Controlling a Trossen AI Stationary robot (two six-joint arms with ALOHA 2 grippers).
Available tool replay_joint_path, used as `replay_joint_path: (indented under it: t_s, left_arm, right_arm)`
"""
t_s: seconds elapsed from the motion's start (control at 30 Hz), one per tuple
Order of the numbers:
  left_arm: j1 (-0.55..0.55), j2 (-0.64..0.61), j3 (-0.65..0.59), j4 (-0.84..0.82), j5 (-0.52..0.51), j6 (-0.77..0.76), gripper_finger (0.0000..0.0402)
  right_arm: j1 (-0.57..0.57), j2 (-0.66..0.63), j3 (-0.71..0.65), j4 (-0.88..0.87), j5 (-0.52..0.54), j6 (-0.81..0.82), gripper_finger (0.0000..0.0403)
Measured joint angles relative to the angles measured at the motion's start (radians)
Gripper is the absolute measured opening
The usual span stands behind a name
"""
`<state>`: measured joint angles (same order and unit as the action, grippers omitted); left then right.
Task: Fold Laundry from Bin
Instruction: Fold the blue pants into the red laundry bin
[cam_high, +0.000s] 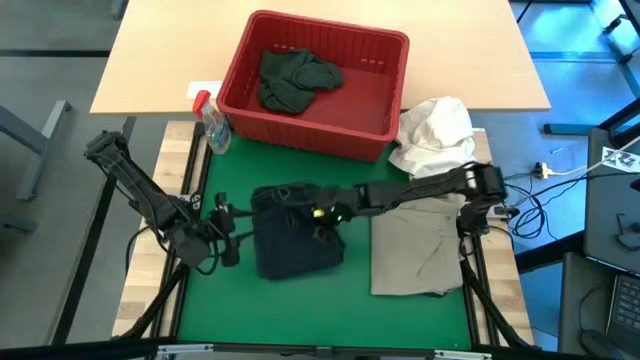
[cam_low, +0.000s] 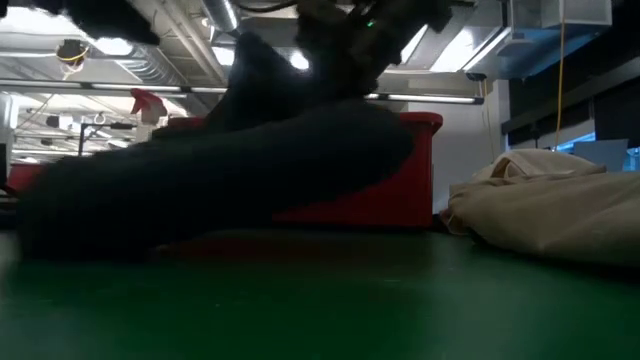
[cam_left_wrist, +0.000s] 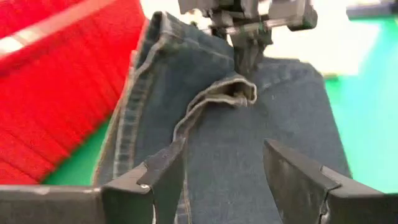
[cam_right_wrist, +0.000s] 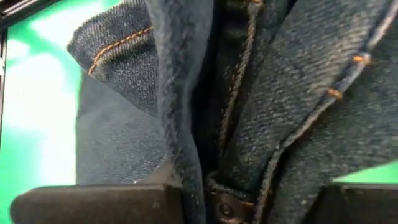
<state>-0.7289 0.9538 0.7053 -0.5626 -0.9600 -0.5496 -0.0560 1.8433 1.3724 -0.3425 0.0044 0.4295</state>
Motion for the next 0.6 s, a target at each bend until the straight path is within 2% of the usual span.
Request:
replay_joint_path:
  t_s: [0.1, 0.33, 0.6]
  left_arm:
    - [0.03, -0.054, 0.016, 0.002, -0.045, 0.043, 0.0206]
    - [0.143, -0.149, 0.017, -0.003, -0.047, 0.133, 0.0206]
    - [0.245, -0.185, 0.017, -0.002, -0.017, 0.219, 0.0206]
  right_arm:
    - [-0.051, -0.072, 0.0, -0.062, -0.02, -0.046, 0.009]
    - [-0.185, -0.191, 0.001, -0.124, -0.089, -0.134, 0.009]
    - [-0.288, -0.233, 0.162, -0.241, -0.137, -0.251, 0.009]
